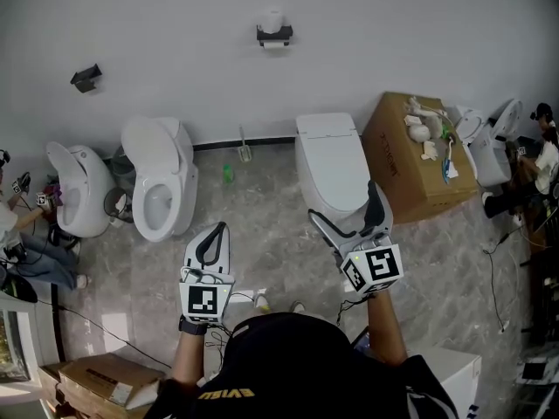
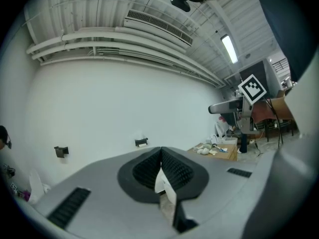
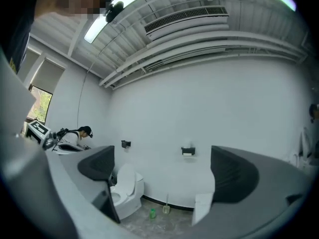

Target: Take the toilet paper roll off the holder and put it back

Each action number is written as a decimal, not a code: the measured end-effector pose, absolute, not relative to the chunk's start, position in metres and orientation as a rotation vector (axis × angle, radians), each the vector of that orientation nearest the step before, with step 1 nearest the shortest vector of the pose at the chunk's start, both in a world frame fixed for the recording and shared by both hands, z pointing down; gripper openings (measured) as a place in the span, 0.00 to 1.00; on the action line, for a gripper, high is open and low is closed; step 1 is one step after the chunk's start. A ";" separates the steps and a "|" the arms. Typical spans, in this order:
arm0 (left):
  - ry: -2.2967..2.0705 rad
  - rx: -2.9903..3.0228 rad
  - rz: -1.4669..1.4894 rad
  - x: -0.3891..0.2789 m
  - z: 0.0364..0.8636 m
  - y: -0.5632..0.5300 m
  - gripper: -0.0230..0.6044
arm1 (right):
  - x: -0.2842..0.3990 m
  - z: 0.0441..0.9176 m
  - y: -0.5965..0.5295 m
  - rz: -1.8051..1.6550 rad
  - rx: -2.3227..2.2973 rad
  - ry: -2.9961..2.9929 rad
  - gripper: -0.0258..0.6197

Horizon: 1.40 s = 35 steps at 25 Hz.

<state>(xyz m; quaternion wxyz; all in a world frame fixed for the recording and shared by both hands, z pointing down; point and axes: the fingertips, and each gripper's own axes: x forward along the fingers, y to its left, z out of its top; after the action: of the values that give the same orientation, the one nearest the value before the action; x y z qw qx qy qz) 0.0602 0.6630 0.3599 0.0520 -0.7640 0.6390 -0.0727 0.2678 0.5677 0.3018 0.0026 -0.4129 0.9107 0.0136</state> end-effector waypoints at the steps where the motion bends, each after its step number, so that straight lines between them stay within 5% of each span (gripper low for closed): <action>1: 1.955 -2.318 -0.206 0.054 0.360 0.664 0.05 | 0.267 0.302 0.566 0.044 -1.323 2.843 0.95; 21: 2.012 -2.322 -0.150 -0.035 0.379 0.653 0.05 | 0.188 0.313 0.551 0.105 -1.371 2.909 0.95; 35: 2.011 -2.331 -0.248 -0.038 0.386 0.508 0.05 | 0.171 0.332 0.405 0.070 -1.329 2.924 0.95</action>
<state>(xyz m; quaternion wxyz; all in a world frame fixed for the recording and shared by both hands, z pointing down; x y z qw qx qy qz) -0.0379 0.5082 0.3863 0.0268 -0.7545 0.6508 -0.0803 0.1707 0.4045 0.3320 -0.0357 -0.4134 0.9096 0.0218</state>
